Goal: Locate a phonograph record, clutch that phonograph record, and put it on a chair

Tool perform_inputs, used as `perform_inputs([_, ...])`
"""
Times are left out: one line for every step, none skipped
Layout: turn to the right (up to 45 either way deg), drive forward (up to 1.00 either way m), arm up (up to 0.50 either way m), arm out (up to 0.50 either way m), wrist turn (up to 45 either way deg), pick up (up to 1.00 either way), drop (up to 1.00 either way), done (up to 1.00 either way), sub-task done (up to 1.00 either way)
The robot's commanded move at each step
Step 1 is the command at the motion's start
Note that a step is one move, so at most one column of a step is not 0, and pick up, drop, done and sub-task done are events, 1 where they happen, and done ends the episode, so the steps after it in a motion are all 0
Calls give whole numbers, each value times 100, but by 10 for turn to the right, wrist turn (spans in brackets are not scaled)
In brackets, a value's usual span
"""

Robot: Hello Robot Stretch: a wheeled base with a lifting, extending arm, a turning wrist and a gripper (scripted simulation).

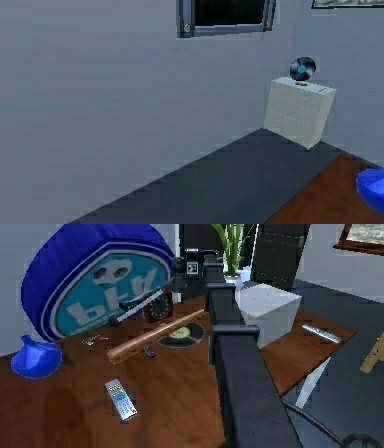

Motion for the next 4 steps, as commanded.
perform_inputs([0, 0, 0, 0, 450, 0, 0, 0, 0])
perform_inputs([0, 0, 0, 0, 240, 0, 0, 0, 0])
perform_inputs([0, 0, -30, 0, 0, 0, 0, 0, 0])
perform_inputs([0, 0, 0, 0, 0, 100, 0, 0, 0])
